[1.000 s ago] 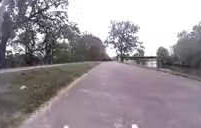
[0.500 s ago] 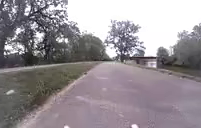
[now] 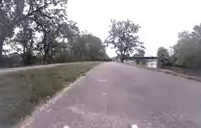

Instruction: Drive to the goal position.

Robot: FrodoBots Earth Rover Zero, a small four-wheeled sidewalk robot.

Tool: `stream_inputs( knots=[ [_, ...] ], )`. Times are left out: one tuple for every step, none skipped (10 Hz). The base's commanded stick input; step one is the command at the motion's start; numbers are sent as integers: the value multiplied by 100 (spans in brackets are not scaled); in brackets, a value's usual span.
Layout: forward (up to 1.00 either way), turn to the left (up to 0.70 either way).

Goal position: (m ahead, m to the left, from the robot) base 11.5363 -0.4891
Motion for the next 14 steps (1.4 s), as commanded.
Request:
stream_inputs(
  knots=[
    [100, 0],
    [100, 0],
    [100, 0],
    [100, 0],
    [100, 0],
    [100, 0],
    [100, 0],
    [100, 0],
    [100, 0],
    [100, 0],
    [100, 0],
    [100, 0],
    [100, 0],
    [100, 0]
  ],
)
